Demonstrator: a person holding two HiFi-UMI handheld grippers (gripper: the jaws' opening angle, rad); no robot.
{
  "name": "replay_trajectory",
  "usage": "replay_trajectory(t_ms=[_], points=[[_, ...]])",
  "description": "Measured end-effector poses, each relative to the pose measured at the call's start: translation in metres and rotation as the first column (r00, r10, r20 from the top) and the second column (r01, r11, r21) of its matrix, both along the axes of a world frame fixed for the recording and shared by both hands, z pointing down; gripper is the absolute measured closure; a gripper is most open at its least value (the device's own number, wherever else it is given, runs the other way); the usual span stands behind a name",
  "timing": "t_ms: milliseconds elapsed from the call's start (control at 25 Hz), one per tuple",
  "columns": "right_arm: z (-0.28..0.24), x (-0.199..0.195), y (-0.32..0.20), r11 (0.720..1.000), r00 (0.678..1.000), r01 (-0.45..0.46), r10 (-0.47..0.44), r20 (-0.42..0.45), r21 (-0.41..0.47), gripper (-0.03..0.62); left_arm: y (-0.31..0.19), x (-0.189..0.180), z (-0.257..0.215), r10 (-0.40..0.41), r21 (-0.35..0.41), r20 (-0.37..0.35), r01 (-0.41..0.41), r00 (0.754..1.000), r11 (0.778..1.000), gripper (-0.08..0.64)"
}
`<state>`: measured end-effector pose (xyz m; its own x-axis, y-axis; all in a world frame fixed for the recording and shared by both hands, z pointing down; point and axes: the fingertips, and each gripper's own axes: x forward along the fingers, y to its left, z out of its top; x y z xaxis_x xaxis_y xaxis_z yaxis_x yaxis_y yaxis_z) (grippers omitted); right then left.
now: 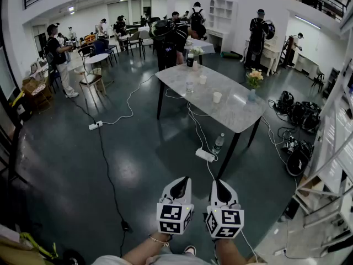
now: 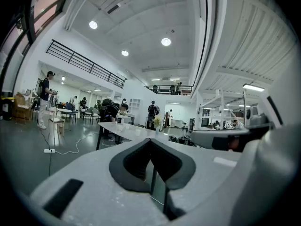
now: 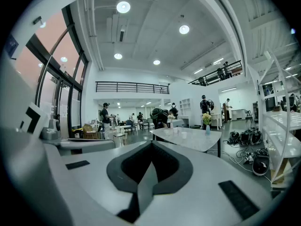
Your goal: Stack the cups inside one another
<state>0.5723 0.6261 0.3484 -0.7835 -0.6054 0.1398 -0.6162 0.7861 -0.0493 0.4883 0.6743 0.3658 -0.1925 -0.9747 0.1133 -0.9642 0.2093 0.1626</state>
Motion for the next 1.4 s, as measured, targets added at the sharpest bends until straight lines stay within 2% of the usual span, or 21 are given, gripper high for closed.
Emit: replay_trajectory(t_ms=[280,560,800,1040,1400], points=[[0.007,-0.033,-0.004,0.999,1.000,-0.026,0.027,0.012,-0.027,0.586,0.004,-0.039,0.007,-0.007,-0.005,-0.009,0.007,1.000,1.000,0.565],[0.008,-0.081,-0.008,0.997,0.997,-0.073,0.073,0.020,-0.013,0.584,0.010,-0.099,0.009,-0.003,0.004,-0.001,0.003,1.000,1.000,0.565],[0.020,-0.103,-0.019,0.993,0.994,-0.112,0.112,-0.003,-0.034,0.584,0.013,-0.140,0.014,-0.022,-0.002,-0.007,0.022,1.000,1.000,0.565],[0.032,-0.127,-0.032,0.992,0.993,-0.114,0.112,-0.038,-0.050,0.584,0.009,-0.173,0.025,-0.048,-0.021,-0.026,0.047,0.999,0.999,0.565],[0.052,-0.177,-0.081,0.995,0.997,-0.066,0.063,-0.049,-0.078,0.585,-0.023,-0.214,0.046,-0.075,-0.058,-0.031,0.073,0.997,0.996,0.565]])
